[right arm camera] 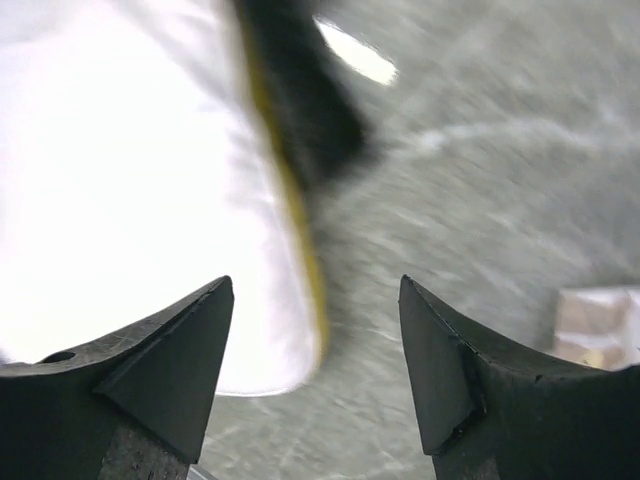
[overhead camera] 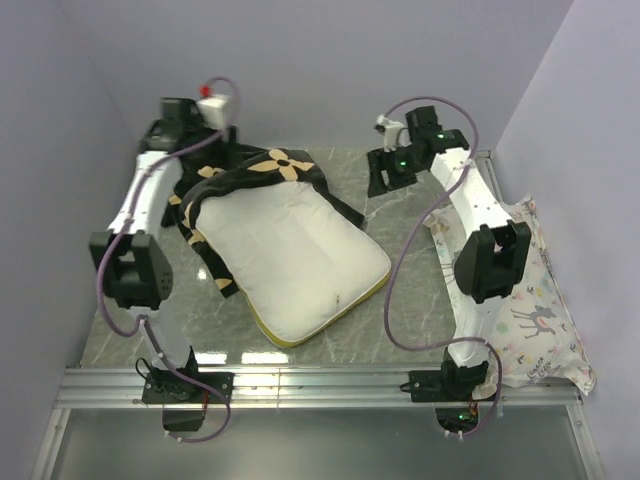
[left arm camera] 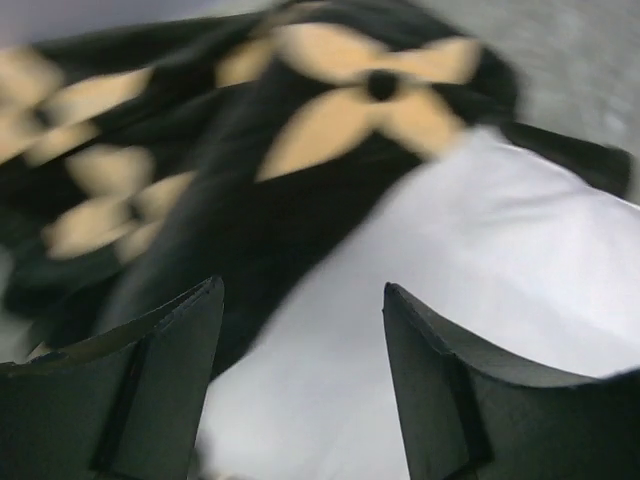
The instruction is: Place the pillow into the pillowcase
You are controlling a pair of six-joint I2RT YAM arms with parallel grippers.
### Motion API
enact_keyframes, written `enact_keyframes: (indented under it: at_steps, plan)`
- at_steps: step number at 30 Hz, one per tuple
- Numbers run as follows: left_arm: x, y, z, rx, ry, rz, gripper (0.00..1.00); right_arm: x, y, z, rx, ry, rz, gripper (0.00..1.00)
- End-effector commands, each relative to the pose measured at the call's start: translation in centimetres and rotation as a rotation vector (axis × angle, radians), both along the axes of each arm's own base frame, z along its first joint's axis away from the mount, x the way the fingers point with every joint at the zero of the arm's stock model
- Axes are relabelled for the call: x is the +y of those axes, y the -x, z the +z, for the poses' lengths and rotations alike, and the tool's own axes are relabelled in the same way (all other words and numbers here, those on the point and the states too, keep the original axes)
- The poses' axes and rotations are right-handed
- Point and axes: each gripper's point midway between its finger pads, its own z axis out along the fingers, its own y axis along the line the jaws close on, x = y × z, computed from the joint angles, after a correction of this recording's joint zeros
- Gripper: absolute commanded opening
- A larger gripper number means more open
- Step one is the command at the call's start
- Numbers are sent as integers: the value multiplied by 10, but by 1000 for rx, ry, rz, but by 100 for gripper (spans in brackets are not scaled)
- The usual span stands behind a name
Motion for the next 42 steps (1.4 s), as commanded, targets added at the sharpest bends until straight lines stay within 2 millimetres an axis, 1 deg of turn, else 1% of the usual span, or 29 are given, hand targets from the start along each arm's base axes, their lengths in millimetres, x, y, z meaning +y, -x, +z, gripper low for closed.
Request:
enact_keyframes:
  at_steps: [1,2,3,4,5,6,7,9,10,11,14,17,18,20,21,22,23,24,27,28,30,31,33,34,36,37,39,40,42]
  plan:
    - [73,15,12,56,16,225,70,85,35,34,-94,-77,182,74]
    - [94,17,3,58,-38,246,70,97,43,28,-89,-66,212,75]
    - [114,18,-6,61,-91,288,70,125,53,27,-111,-71,275,75]
    - [133,24,-24,90,-135,313,70,138,57,24,-115,-70,293,75]
    - [143,23,-31,74,-193,298,69,152,62,24,-124,-71,314,75]
    - [152,25,-40,81,-227,301,69,167,59,22,-136,-78,328,76]
    - [156,30,-53,104,-251,285,68,187,67,21,-143,-73,348,76]
    - [158,30,-58,83,-287,228,68,213,60,22,-174,-90,359,77]
    - [156,30,-62,85,-290,198,67,231,67,23,-175,-108,365,77]
    - [156,29,-63,76,-301,170,67,243,62,21,-192,-125,361,78]
    - [152,26,-67,67,-293,123,65,266,70,17,-157,-181,343,77]
    - [154,16,-76,47,-307,129,62,271,77,-12,-57,-190,308,76]
    - [155,13,-80,48,-312,131,61,267,80,-33,-13,-170,296,75]
    - [155,6,-89,52,-323,124,50,262,86,-52,38,-152,283,69]
    - [155,5,-90,57,-320,120,42,255,89,-68,79,-141,272,66]
    - [151,2,-91,61,-309,102,34,252,90,-74,95,-139,259,64]
    - [147,8,-94,86,-304,74,24,250,90,-80,113,-141,243,59]
    - [137,12,-92,88,-270,32,22,244,89,-91,137,-143,227,58]
    - [117,29,-98,107,-282,-53,17,238,85,-105,172,-164,193,51]
    - [107,41,-101,118,-280,-91,10,232,80,-108,185,-176,167,45]
    - [93,56,-101,127,-267,-153,0,228,76,-111,195,-205,138,39]
    - [78,68,-93,114,-219,-196,0,222,69,-110,203,-224,101,33]
    - [67,87,-87,135,-171,-218,0,221,64,-108,196,-269,83,27]
    - [38,105,-85,145,-139,-297,0,218,60,-107,198,-287,56,24]
    - [19,136,-93,215,-114,-361,0,221,59,-104,199,-306,64,22]
    - [-1,151,-87,216,-86,-410,0,223,59,-104,194,-306,71,21]
    - [-20,173,-87,244,-53,-467,0,227,57,-100,194,-331,75,20]
    - [-38,188,-88,272,-43,-522,0,229,57,-98,201,-339,71,20]
    - [-58,206,-91,319,-2,-578,0,234,55,-96,203,-350,74,19]
